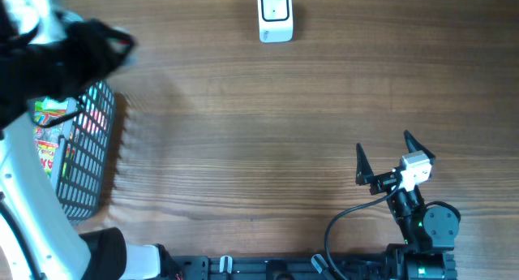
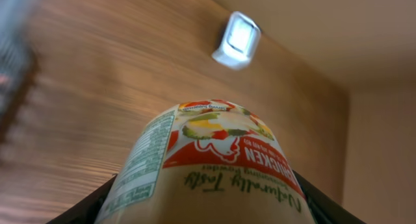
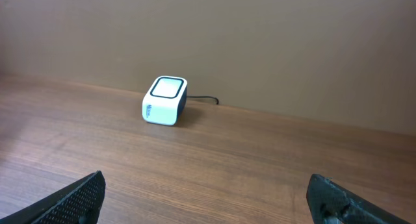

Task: Scan the item barcode
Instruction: 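Carry jar with left gripper and set it on table center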

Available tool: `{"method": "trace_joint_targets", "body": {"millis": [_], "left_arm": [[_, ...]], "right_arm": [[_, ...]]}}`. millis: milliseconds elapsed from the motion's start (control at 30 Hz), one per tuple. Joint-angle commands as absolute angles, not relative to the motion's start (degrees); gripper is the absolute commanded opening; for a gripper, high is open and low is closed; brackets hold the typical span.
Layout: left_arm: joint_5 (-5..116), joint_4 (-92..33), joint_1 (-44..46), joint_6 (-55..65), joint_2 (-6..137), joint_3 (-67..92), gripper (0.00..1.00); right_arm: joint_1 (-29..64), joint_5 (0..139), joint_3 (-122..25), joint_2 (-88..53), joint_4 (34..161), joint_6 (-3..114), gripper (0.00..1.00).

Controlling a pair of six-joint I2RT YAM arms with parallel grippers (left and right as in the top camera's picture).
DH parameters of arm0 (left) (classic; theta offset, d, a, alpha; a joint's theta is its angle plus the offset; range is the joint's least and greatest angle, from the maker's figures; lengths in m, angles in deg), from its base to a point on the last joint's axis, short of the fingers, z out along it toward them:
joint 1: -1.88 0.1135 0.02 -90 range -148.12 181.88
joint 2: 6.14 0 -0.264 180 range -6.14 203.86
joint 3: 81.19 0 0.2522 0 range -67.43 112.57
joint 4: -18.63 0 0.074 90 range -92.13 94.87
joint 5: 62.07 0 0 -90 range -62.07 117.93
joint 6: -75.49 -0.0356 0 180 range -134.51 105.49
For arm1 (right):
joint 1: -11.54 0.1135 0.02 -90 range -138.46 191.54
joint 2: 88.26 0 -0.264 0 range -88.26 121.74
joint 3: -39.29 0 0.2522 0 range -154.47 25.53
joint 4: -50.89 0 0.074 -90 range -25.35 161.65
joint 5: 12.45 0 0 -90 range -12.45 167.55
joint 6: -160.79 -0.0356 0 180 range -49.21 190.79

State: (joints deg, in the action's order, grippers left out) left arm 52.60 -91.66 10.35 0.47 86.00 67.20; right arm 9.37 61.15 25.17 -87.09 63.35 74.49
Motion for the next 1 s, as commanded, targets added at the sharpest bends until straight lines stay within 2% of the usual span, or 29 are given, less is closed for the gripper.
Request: {"method": "trace_joint_targets", "body": {"millis": [0, 67, 233, 300, 533, 600, 733, 800, 833, 967], "left_arm": [[45.5, -91.6, -4.2, -11.0, 88.4, 64.6, 0.61], [42.0, -91.2, -11.6, -15.9, 90.8, 62.1, 0.60], [41.7, -86.5, -21.6, -22.9, 94.9, 52.5, 0.58], [39.9, -80.0, -25.4, -23.6, 96.5, 42.5, 0.58], [36.4, -56.7, -29.2, -23.1, 98.1, 11.9, 0.61], [33.3, -53.9, -29.5, -23.2, 98.1, 6.6, 0.68], [29.8, -47.0, -29.5, -27.9, 98.1, -0.1, 0.72], [28.9, -45.5, -29.5, -29.3, 98.1, -1.8, 0.80], [26.6, -45.9, -29.5, -29.3, 98.0, -1.7, 1.00], [23.4, -50.3, -30.5, -27.3, 94.4, 3.8, 1.00]], "right_arm": [[9.8, 61.7, 25.2, -87.5, 63.3, 73.6, 1.00], [9.8, 61.7, 25.2, -87.5, 63.3, 73.6, 1.00], [9.8, 61.7, 25.2, -87.5, 63.3, 73.6, 1.00], [9.8, 61.7, 25.2, -87.5, 63.3, 73.7, 1.00], [9.8, 61.7, 25.2, -87.5, 63.3, 73.7, 1.00], [9.8, 61.7, 25.2, -87.5, 63.3, 73.7, 1.00], [9.8, 61.7, 25.2, -87.5, 63.3, 73.6, 1.00], [9.8, 61.7, 25.2, -87.5, 63.3, 73.7, 1.00], [9.8, 61.7, 25.2, -87.5, 63.3, 73.6, 1.00], [9.8, 61.7, 25.2, -87.5, 63.3, 73.6, 1.00]]}}
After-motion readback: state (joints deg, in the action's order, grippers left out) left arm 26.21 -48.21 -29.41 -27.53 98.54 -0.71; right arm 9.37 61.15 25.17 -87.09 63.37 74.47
